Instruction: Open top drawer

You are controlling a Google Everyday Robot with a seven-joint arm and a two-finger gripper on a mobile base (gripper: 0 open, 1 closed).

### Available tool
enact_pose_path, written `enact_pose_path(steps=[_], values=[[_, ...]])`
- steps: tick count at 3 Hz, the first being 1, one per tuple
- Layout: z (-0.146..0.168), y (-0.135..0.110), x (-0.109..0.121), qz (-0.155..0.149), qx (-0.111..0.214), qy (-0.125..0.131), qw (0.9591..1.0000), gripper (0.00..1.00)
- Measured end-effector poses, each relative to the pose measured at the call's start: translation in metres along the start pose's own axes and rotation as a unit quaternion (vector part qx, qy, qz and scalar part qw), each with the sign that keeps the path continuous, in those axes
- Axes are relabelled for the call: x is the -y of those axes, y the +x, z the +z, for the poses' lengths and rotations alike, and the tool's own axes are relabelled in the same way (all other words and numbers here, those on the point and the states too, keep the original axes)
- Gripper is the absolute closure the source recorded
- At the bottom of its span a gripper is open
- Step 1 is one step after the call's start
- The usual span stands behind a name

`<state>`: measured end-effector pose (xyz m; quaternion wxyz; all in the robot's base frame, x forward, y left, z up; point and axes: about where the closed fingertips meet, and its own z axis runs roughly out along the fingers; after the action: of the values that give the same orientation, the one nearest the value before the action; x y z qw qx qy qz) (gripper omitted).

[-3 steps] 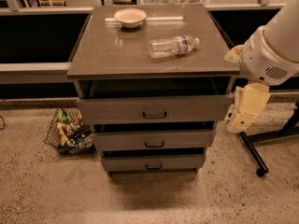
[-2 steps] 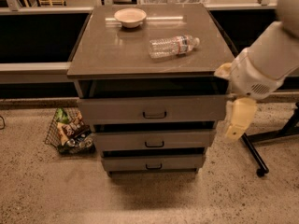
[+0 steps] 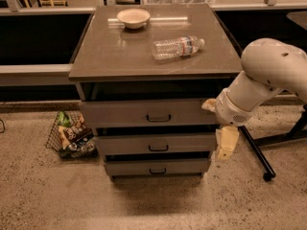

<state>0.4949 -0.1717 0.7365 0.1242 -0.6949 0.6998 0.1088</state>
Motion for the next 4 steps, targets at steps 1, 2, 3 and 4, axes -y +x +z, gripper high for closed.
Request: enact_pose_path(steps=[1,2,3,4], values=[[0.000,0.000,0.000,0.000,0.000,0.000,1.0000,0.00],[0.013,0.004,0.025,-0.015,-0.019,0.028,0.9993,0.00],[0.030,0.009,0.065,-0.047,-0.028,0.075,0.9957,0.00],[0.045,0.012,0.098,-0.072,-0.019,0.107,0.9914,0.00]])
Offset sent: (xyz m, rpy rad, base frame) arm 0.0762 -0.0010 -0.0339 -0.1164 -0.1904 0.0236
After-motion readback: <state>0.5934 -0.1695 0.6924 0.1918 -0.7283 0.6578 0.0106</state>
